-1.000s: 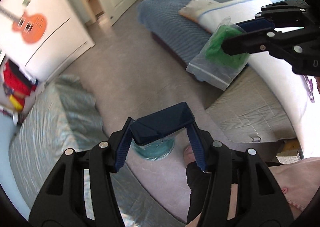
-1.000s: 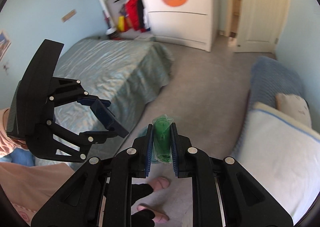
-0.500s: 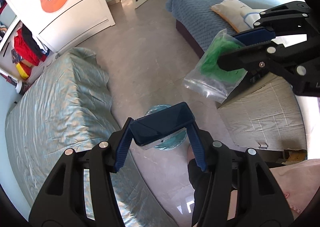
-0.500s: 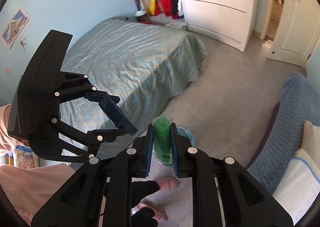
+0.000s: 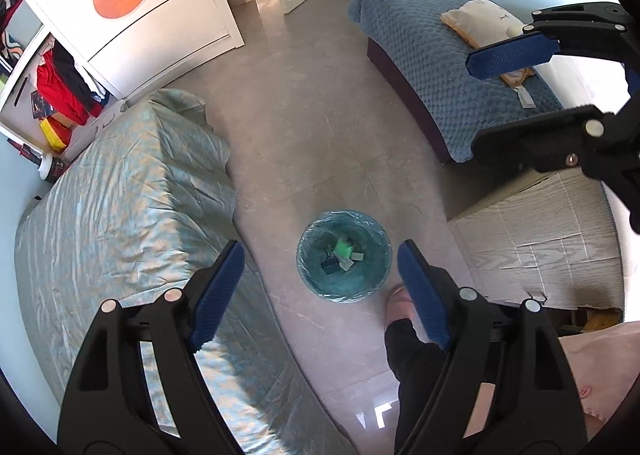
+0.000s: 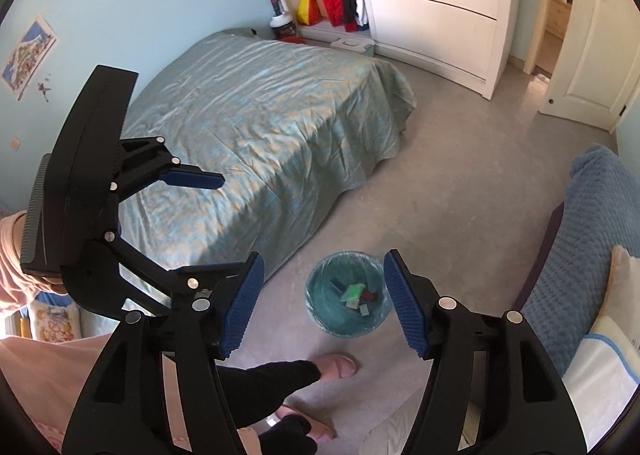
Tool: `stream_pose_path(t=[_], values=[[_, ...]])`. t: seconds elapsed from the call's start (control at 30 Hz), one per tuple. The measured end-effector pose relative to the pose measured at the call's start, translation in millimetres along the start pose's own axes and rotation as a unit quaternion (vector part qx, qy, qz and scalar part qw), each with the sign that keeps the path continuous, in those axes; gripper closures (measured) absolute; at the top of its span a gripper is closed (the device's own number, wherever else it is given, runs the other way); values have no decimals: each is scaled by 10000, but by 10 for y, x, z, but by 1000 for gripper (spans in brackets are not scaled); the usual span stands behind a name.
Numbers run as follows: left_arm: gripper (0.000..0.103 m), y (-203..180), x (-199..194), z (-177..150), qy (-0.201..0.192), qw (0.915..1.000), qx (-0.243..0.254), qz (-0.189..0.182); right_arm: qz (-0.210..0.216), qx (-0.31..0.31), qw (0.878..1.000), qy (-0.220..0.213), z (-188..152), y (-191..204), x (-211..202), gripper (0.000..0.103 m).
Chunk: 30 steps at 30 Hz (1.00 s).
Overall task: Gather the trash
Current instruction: 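Open both tools to drop case and bag into the wastebasket, then return both tools to the bed toward the purple toothbrush package and black box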
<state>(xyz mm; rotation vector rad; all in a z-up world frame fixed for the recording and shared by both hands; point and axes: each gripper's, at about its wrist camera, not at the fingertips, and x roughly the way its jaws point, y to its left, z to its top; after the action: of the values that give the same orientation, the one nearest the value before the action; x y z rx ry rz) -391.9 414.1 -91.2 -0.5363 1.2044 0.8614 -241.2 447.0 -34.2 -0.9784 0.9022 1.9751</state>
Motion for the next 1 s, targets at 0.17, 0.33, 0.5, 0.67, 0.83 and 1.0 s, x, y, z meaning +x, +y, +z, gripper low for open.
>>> stream_pose_path(t=[0.17,0.33,0.5,0.67,0.83,1.0], values=[[26,-4,7,-3,3,10000,-19,-30,-11,8,10000,7,-4,-15,-7,40],[26,-11,-4,-24,-7,10000,-30,4,-25,11,10000,0,-6,-21,-8,40],[26,-22,-34,-45,-39,10000,-73,-4,-26,20,10000,-41,-24,-27,-29,40],[26,-52,-42,-66,-26,10000,-69,22,-45,-10,10000,-30,-23,-24,-54,39],[26,-66,-49,-66,-19,10000,-79,22,-64,-4,10000,-40,-25,-18,-64,39],[25,-86,-54,-54,-15,10000,-42,16,-96,33,9999,-64,-50,-39,-93,39]])
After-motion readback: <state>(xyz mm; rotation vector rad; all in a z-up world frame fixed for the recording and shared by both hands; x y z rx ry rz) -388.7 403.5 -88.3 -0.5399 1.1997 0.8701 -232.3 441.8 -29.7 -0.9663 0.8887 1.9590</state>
